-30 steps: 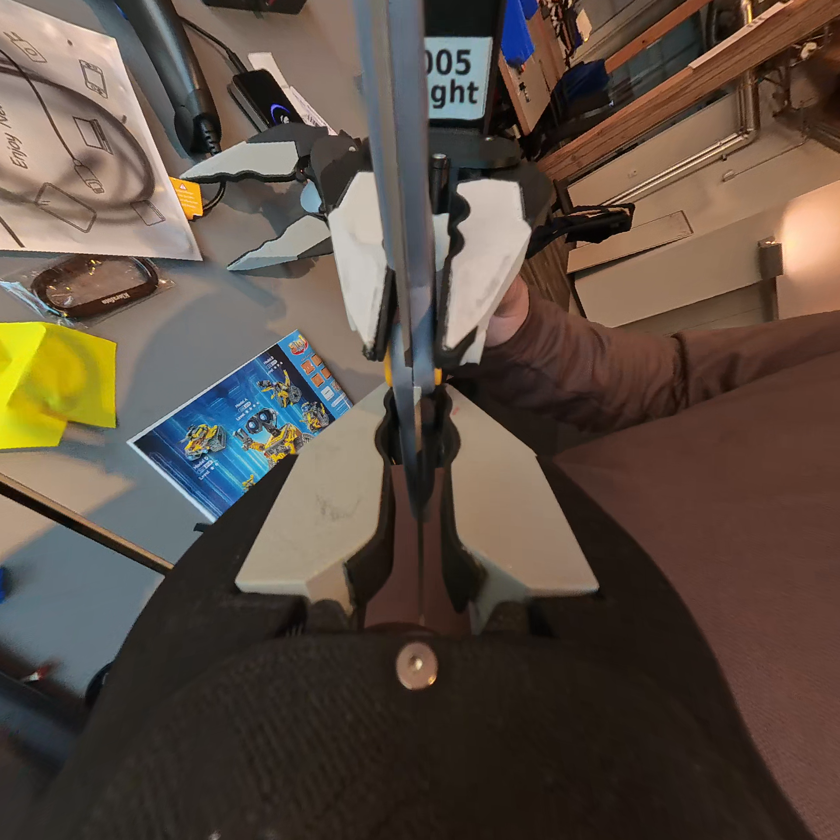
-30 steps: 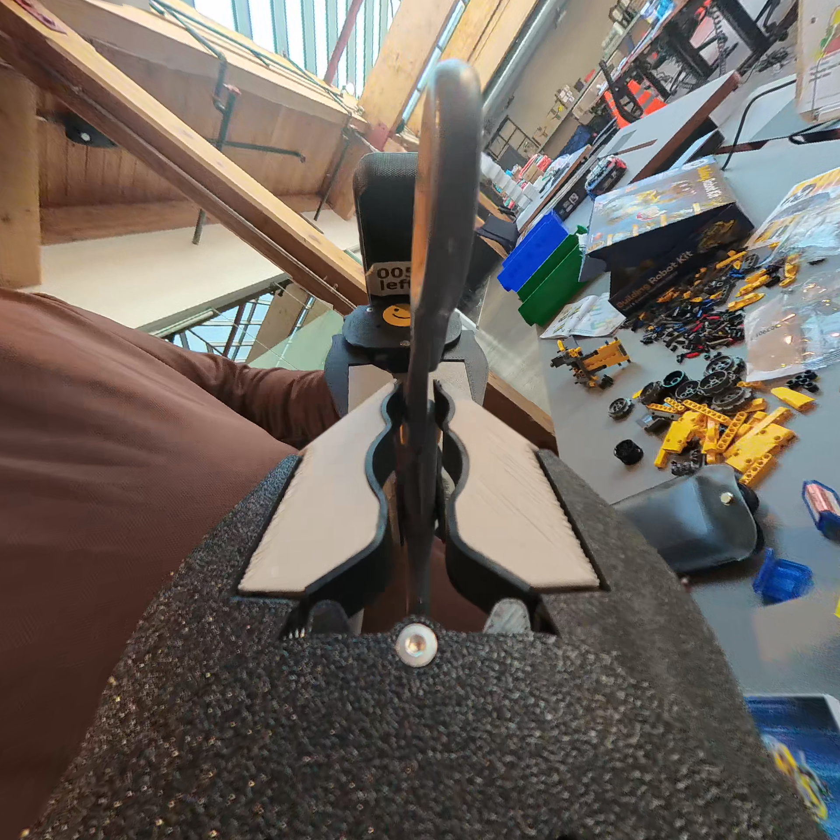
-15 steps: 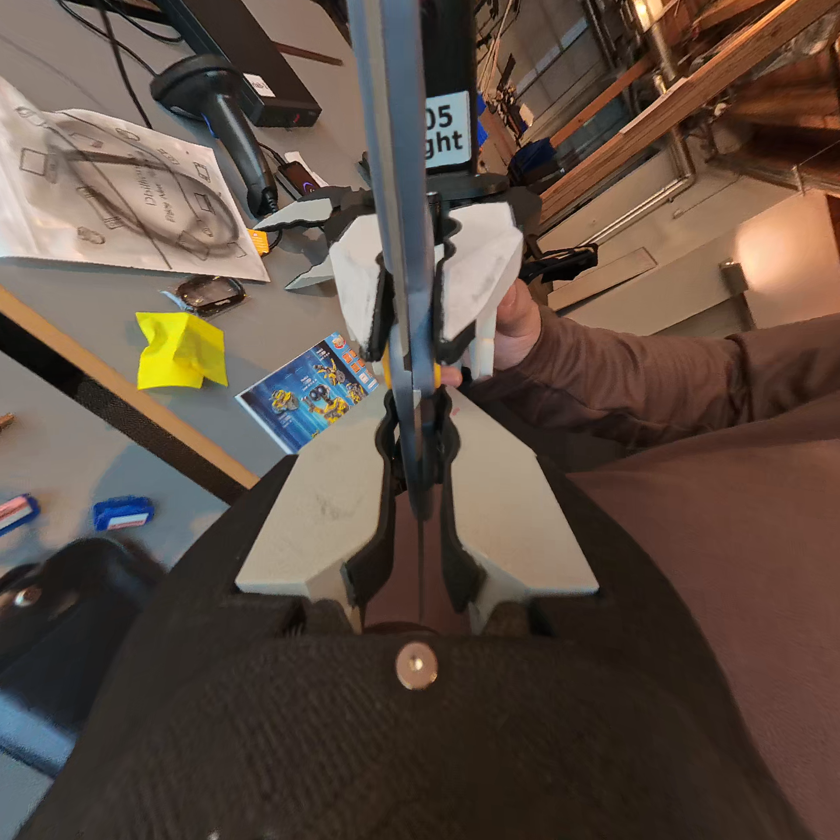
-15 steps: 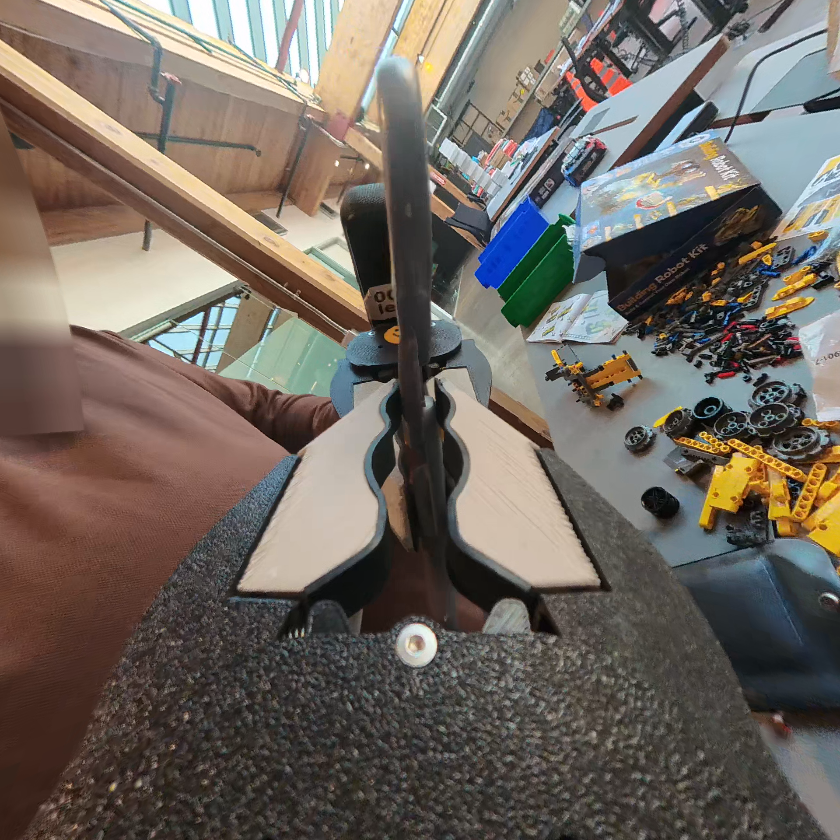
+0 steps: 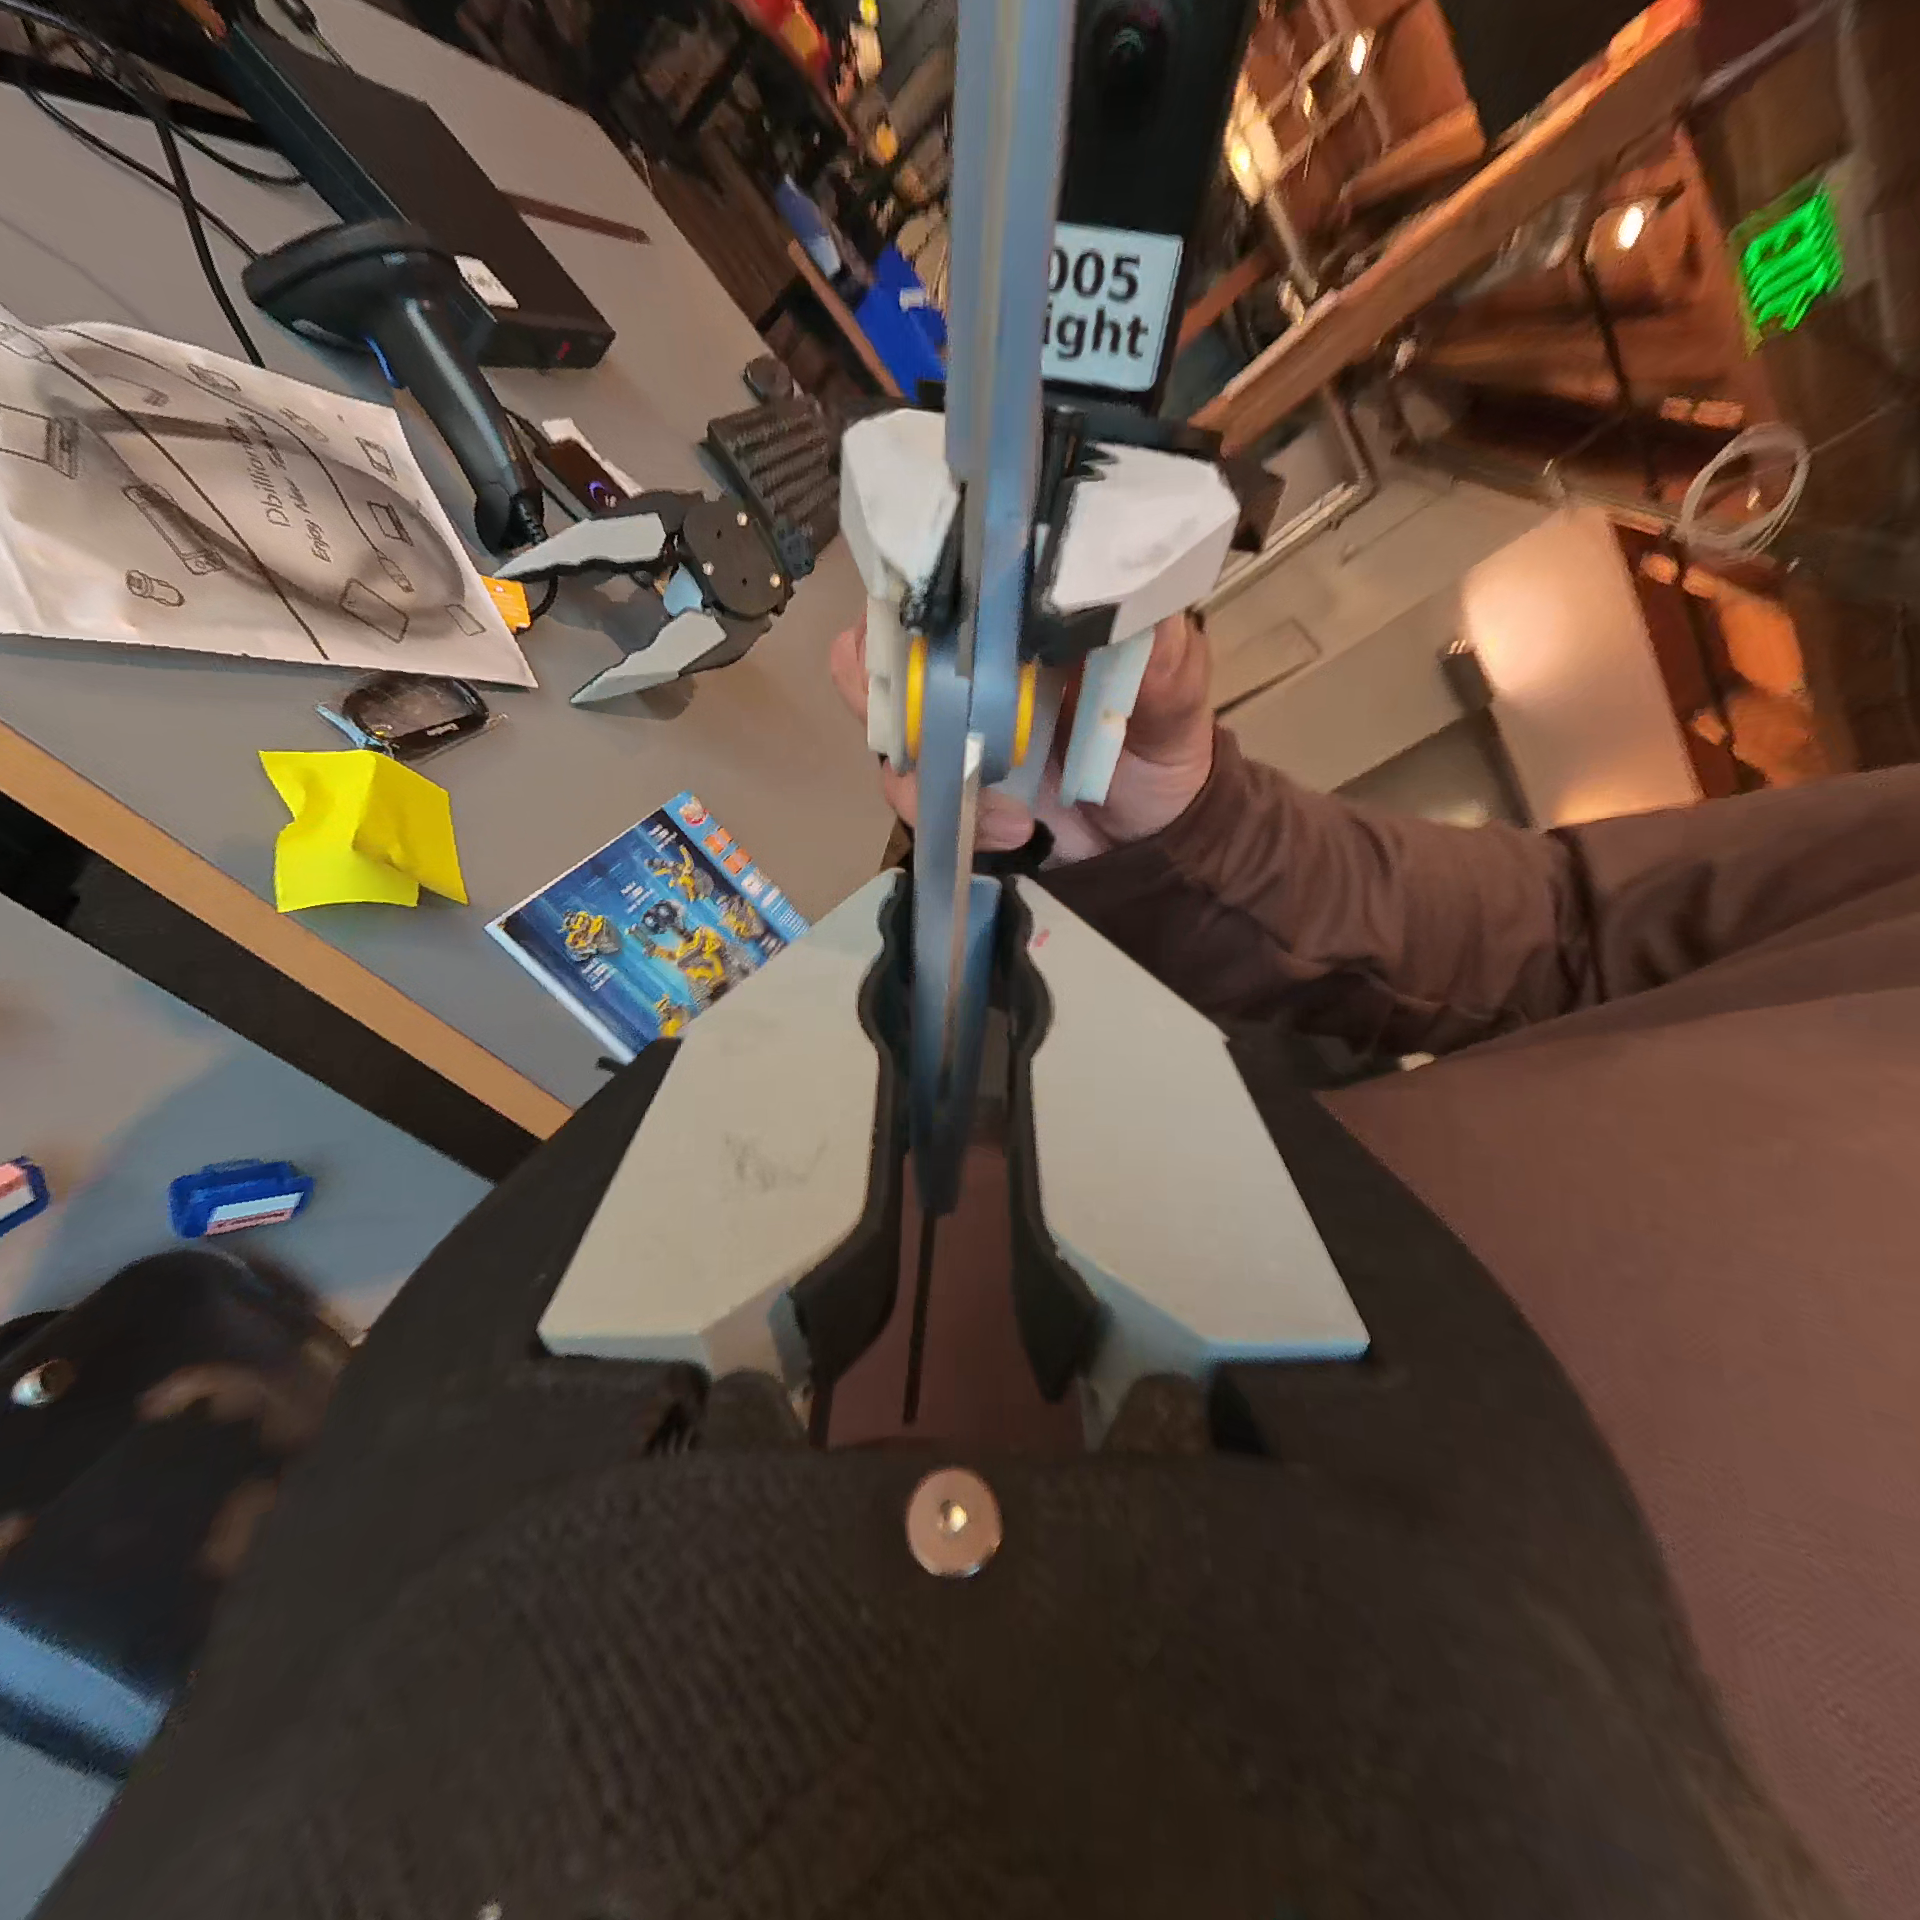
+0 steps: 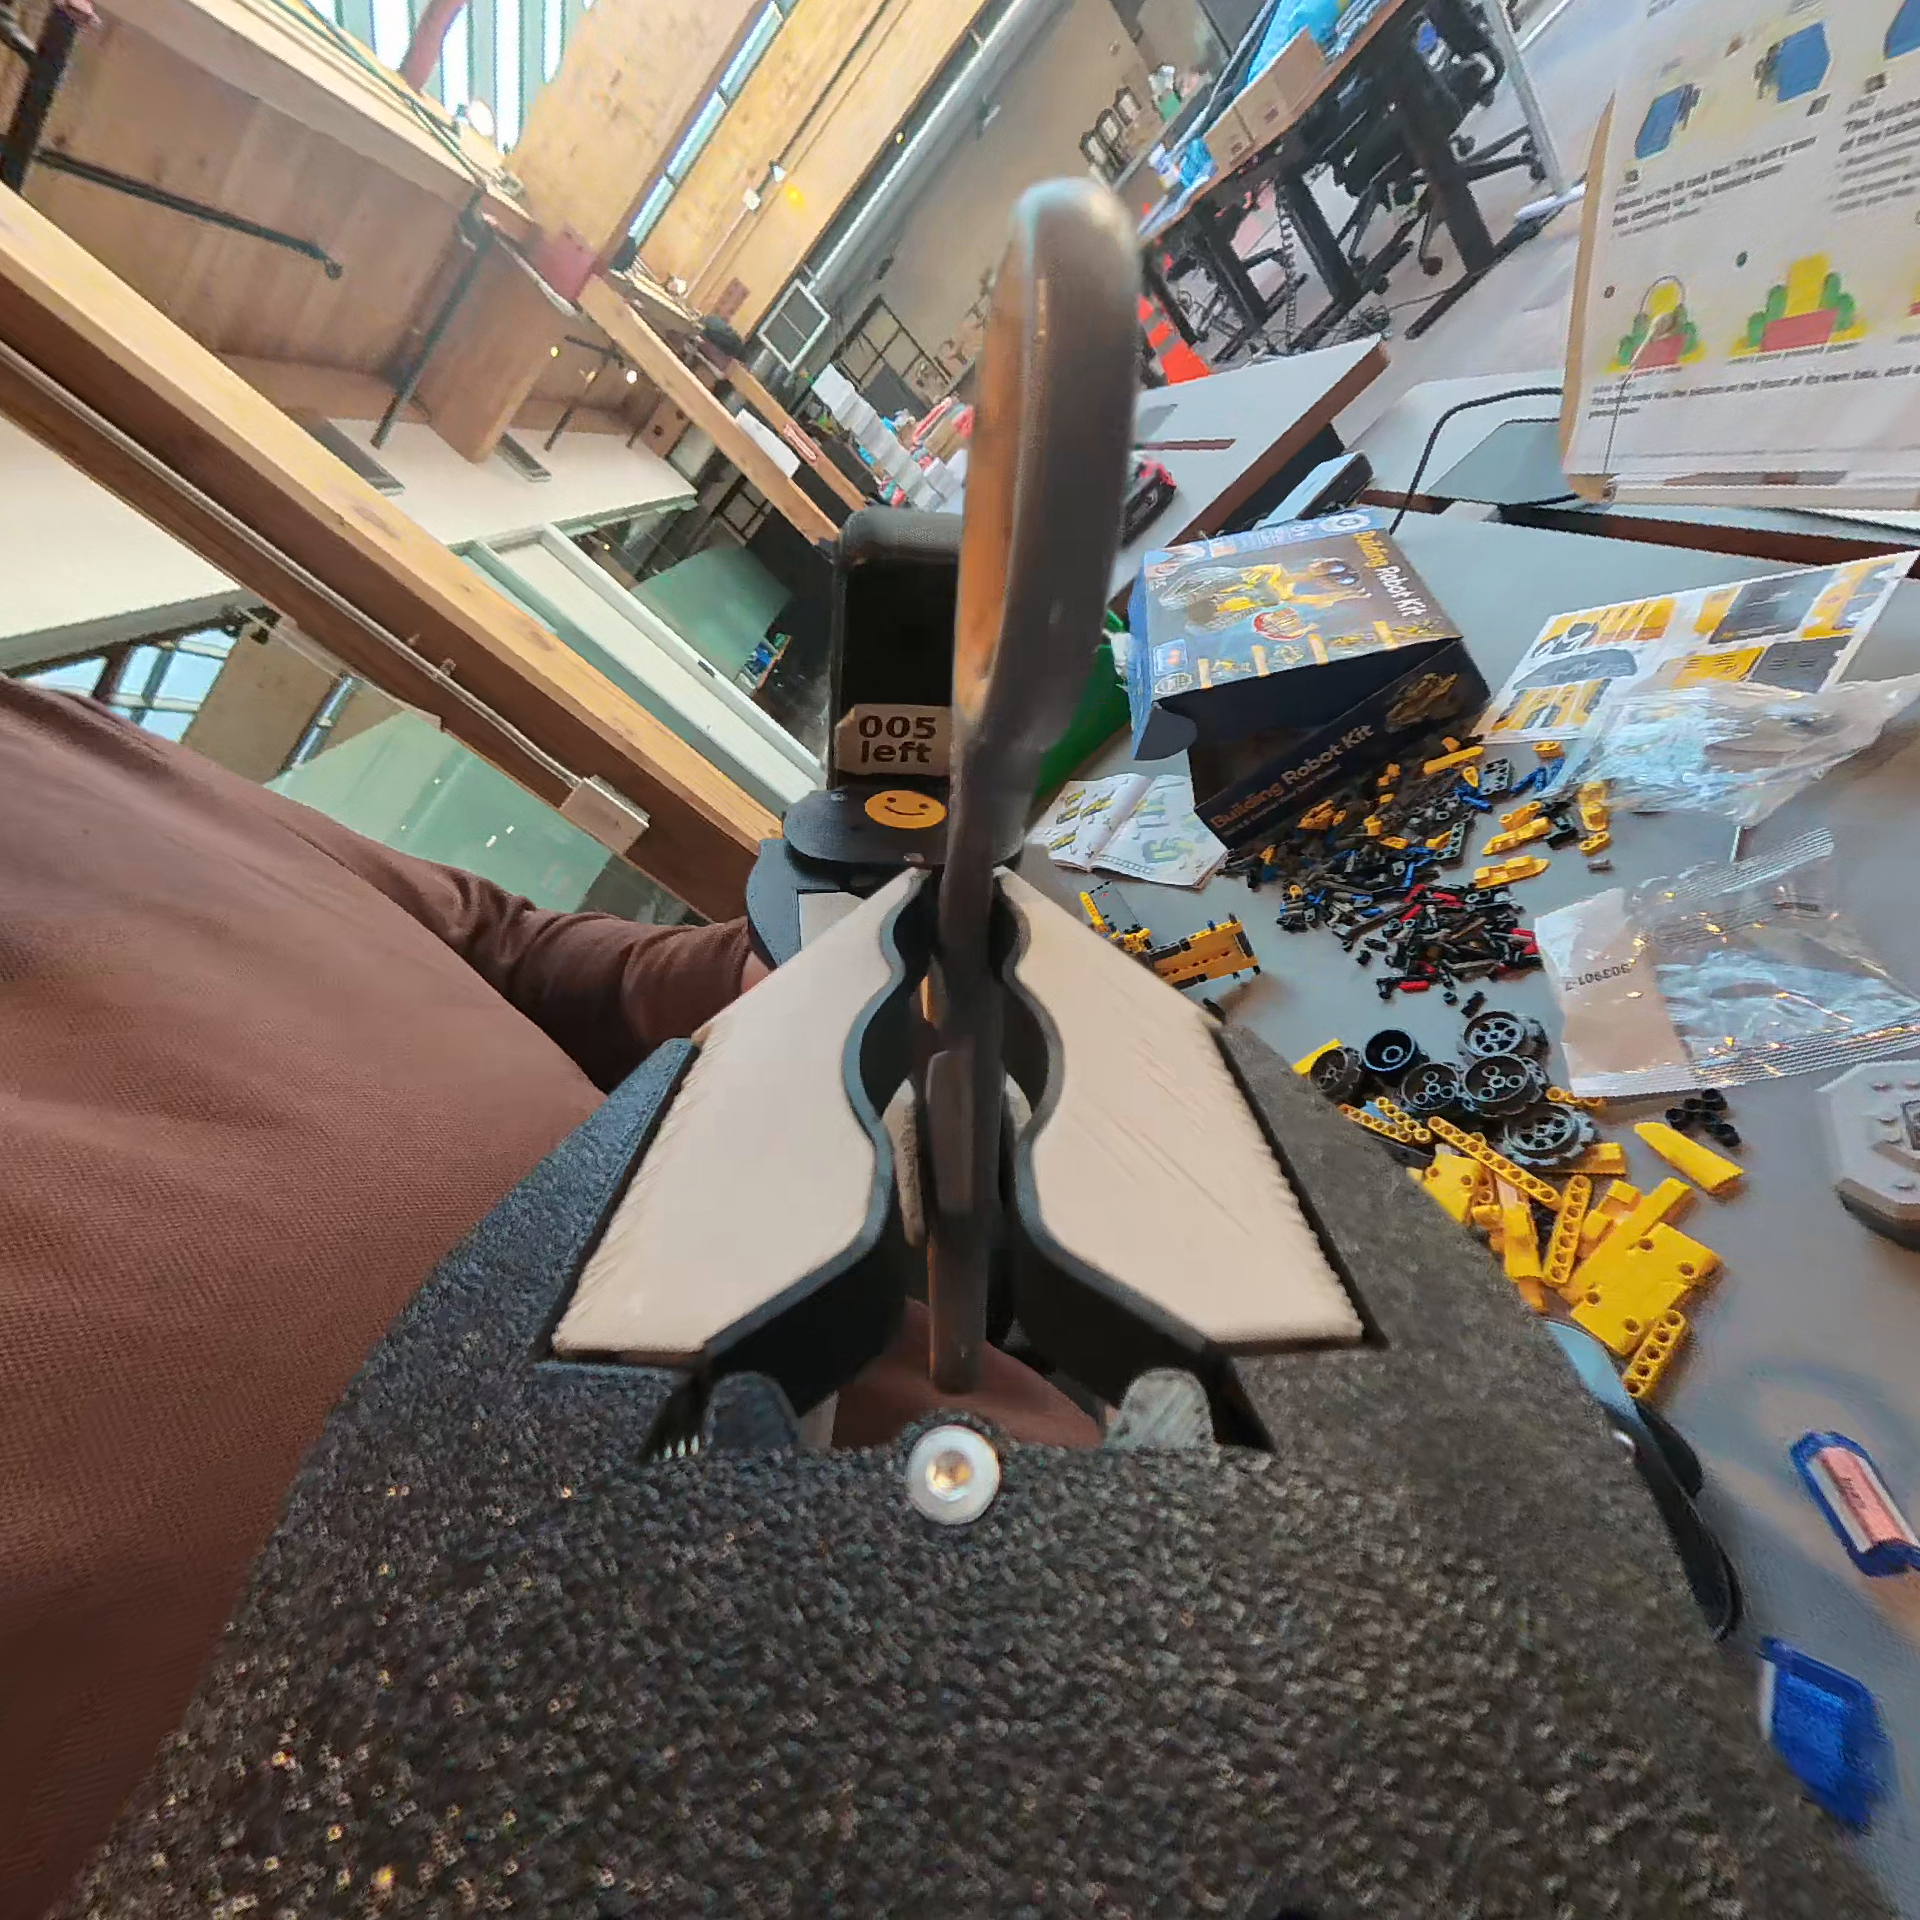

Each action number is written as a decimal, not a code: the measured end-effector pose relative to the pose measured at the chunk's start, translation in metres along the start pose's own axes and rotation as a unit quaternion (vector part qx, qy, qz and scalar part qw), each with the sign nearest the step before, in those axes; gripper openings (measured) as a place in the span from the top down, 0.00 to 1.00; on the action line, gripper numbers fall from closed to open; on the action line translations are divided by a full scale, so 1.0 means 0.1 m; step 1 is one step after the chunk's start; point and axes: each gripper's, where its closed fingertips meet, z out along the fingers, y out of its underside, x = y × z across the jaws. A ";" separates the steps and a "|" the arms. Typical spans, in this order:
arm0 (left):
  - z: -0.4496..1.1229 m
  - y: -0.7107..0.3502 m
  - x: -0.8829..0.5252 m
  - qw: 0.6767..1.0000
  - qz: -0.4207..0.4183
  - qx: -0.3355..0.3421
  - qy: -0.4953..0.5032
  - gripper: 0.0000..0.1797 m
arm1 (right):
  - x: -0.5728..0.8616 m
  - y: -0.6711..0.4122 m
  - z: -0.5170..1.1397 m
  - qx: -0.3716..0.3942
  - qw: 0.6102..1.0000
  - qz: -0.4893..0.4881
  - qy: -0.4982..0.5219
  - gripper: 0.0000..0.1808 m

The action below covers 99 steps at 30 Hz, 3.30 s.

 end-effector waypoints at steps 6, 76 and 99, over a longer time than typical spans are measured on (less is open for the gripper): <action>0.15 -0.10 0.03 0.999 0.018 -0.018 0.019 0.92 | -0.02 -0.13 -0.17 0.059 0.998 0.014 -0.020 0.92; 1.87 0.60 -0.76 0.910 0.142 -0.388 0.028 1.00 | 0.32 1.52 -2.75 -0.303 0.863 0.223 0.337 0.92; 2.24 0.96 -0.60 0.808 0.331 -0.484 0.061 1.00 | 0.59 1.55 -3.19 -0.602 0.708 0.295 0.222 0.92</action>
